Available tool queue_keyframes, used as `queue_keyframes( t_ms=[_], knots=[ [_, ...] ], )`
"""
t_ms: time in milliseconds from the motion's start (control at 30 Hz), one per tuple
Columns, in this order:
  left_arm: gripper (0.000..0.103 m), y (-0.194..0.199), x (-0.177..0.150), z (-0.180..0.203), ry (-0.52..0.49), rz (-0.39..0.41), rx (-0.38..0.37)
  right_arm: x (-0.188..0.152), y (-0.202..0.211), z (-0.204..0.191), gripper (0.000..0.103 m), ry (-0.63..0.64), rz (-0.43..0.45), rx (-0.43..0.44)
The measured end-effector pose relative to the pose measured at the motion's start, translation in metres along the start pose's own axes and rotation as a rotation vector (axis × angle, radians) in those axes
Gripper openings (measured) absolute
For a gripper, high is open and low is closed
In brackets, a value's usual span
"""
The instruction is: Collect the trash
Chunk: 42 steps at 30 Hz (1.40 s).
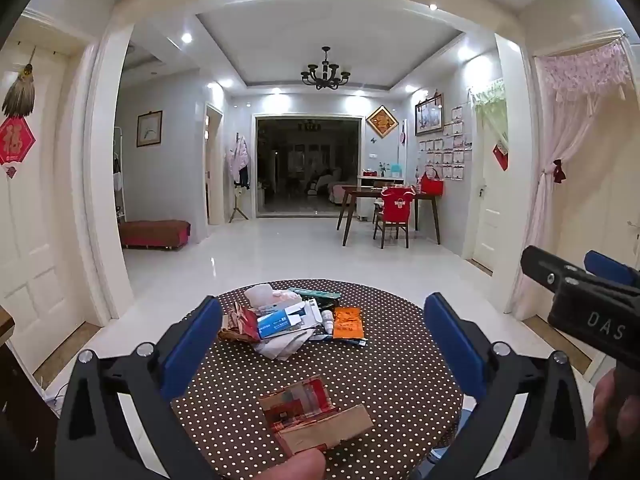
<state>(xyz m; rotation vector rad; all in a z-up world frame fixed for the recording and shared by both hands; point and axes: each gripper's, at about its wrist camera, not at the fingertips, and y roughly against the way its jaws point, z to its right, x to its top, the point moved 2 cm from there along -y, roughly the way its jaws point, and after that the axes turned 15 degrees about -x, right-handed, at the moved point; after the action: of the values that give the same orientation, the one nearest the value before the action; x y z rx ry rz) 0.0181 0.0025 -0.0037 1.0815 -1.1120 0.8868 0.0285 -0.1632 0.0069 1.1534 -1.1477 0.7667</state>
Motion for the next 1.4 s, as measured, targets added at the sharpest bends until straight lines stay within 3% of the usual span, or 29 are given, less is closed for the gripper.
queue_keyframes(
  t_ms=[400, 1400],
  knots=[
    [0.099, 0.000, -0.006, 0.007, -0.032, -0.013, -0.004, -0.001, -0.007, 0.002, 0.097, -0.007, 0.001, -0.002],
    [0.099, -0.019, 0.000, -0.008, -0.006, -0.023, -0.051, 0.003, -0.010, -0.010, 0.097, 0.024, -0.008, -0.020]
  ],
)
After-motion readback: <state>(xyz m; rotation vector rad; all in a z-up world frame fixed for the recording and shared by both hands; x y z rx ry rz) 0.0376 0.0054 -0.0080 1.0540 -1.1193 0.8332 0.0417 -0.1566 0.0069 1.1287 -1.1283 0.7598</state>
